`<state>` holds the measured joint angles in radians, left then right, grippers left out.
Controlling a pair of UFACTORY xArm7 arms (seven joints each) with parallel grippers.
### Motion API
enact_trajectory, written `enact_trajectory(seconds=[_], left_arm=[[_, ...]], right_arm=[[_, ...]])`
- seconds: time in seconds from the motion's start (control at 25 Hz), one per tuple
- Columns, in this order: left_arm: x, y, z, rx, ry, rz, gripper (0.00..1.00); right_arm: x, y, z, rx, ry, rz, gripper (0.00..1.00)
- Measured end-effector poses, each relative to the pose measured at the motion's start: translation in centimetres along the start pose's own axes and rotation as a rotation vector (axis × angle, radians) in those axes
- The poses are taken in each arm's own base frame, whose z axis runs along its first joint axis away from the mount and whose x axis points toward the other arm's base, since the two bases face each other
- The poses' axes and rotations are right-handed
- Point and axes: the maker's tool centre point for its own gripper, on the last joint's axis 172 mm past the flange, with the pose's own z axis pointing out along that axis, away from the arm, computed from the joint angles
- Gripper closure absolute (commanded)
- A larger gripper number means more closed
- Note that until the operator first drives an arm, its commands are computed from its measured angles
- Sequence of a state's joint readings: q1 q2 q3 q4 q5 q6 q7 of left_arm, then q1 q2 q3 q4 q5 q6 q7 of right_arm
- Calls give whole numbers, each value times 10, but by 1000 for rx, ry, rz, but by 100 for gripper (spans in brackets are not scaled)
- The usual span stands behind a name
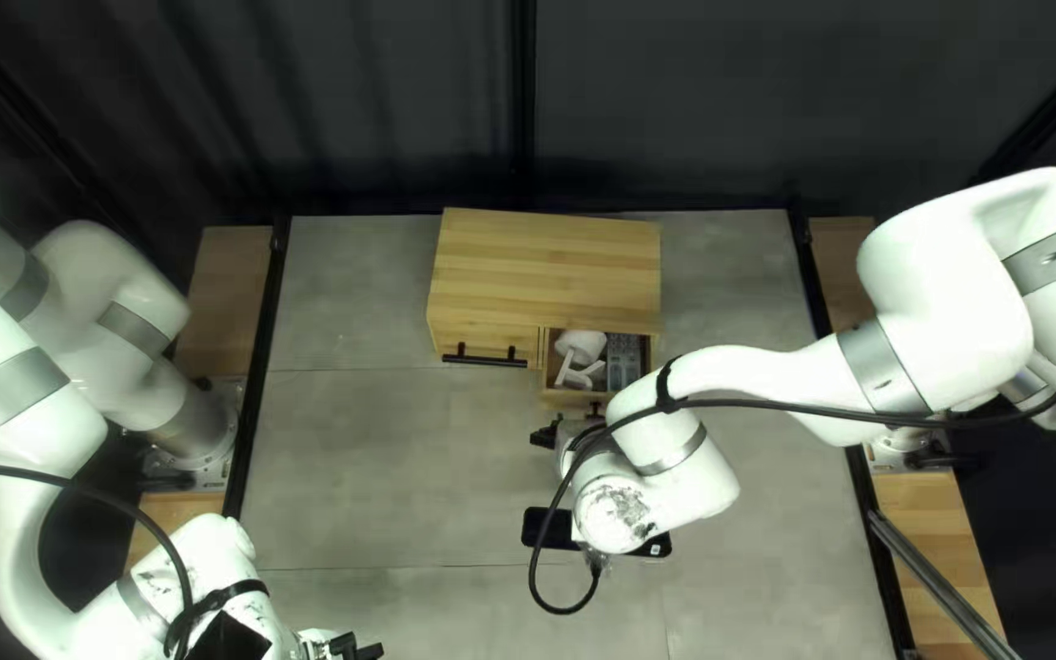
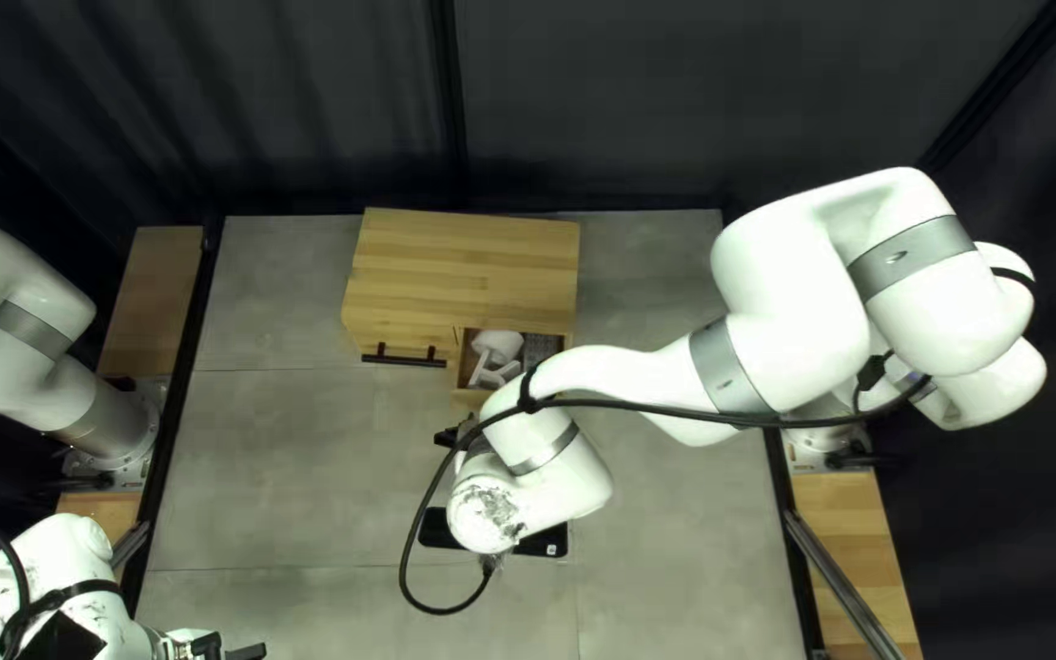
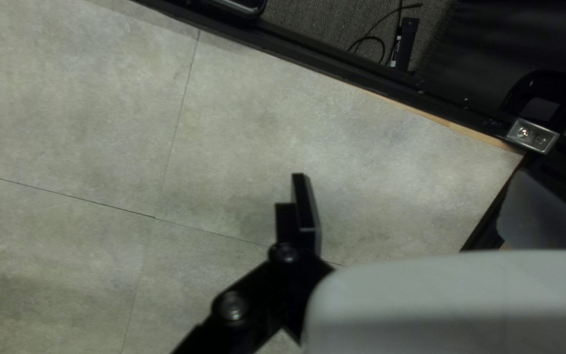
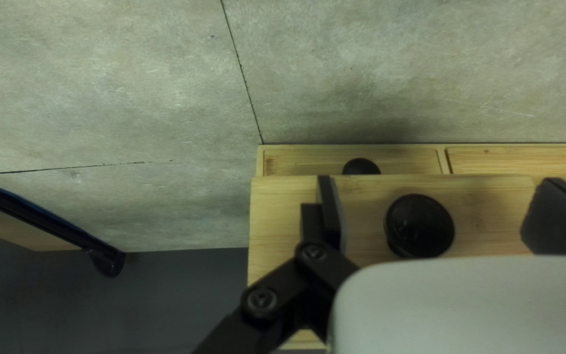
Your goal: Open drawers and place objects into drawer and close
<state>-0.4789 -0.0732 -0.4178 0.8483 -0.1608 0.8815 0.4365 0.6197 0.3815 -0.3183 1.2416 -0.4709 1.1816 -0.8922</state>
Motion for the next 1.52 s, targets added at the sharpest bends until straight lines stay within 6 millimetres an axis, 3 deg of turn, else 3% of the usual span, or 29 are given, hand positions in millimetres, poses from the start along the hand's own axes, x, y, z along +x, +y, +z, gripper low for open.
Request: enact_trajectory(seconds=[1.52], left_arm=[[0,0,0,0,0,0,0]], right_arm=[[-29,-3,9,-2,-12,-8,0]])
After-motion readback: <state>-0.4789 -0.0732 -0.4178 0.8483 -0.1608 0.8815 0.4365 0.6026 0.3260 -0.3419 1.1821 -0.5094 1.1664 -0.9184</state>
